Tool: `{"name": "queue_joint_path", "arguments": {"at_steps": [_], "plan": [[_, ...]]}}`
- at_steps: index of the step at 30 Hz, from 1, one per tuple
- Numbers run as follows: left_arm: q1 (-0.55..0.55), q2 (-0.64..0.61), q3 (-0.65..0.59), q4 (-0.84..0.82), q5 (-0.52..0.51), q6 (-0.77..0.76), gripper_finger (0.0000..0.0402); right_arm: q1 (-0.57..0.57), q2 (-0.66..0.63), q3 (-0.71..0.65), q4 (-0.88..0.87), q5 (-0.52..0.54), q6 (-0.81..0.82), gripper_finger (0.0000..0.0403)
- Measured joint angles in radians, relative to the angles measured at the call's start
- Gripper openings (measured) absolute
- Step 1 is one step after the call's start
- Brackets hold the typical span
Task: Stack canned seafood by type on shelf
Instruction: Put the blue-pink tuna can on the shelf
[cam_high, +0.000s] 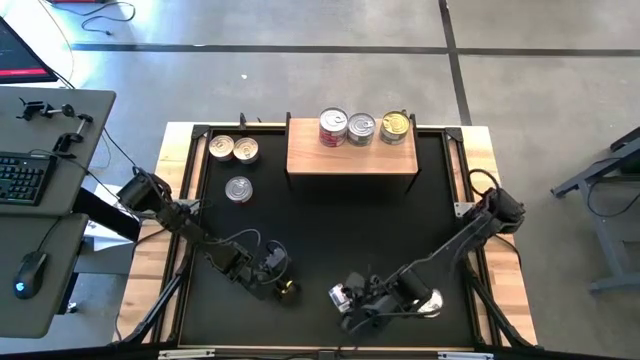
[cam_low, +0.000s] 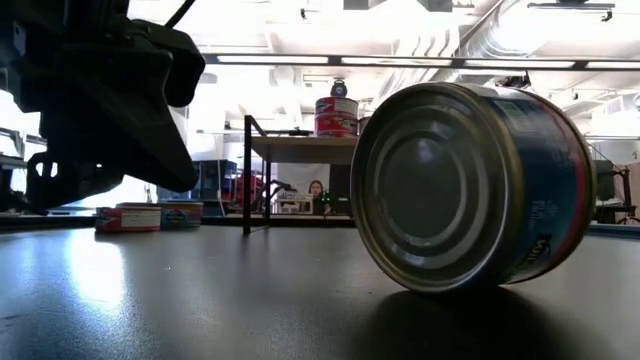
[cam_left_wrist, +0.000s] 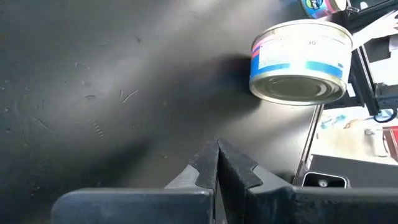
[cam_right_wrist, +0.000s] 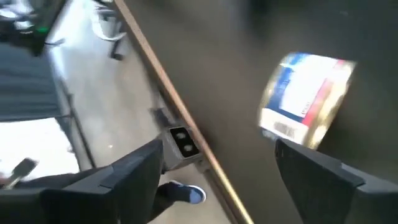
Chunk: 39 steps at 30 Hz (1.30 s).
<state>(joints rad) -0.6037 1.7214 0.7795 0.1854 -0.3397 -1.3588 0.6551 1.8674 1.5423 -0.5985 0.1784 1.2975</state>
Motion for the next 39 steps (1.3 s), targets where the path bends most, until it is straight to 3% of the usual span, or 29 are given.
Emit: {"name": "queue_joint_path", "arguments": {"at_steps": [6, 12, 21, 29, 33, 36, 39], "plan": [[0.011, 0.000, 0.000, 0.007, 0.026, 0.040, 0.0000, -0.021, 0.048, 0.153, -0.280, 0.033, 0.056, 0.0303], [0.036, 0.000, 0.000, 0.004, 0.076, 0.137, 0.0000, -0.033, 0.202, 0.342, -0.545, 0.063, 0.109, 0.0303], [0.074, 0.000, 0.000, 0.005, 0.177, 0.253, 0.0000, -0.100, 0.370, 0.544, -0.606, 0.059, 0.066, 0.0303], [0.074, 0.000, 0.000, 0.000, 0.185, 0.290, 0.0000, -0.147, 0.437, 0.554, -0.657, 0.048, 0.098, 0.0303], [0.074, -0.010, 0.000, 0.000, 0.215, 0.310, 0.0000, -0.161, 0.469, 0.554, -0.610, -0.011, 0.053, 0.0298], [0.083, -0.049, 0.000, -0.013, 0.230, 0.368, 0.0000, -0.164, 0.470, 0.554, -0.602, -0.026, 0.048, 0.0270], [0.105, -0.111, 0.000, -0.069, 0.220, 0.418, 0.0000, -0.164, 0.470, 0.554, -0.614, -0.027, 0.044, 0.0209]]}}
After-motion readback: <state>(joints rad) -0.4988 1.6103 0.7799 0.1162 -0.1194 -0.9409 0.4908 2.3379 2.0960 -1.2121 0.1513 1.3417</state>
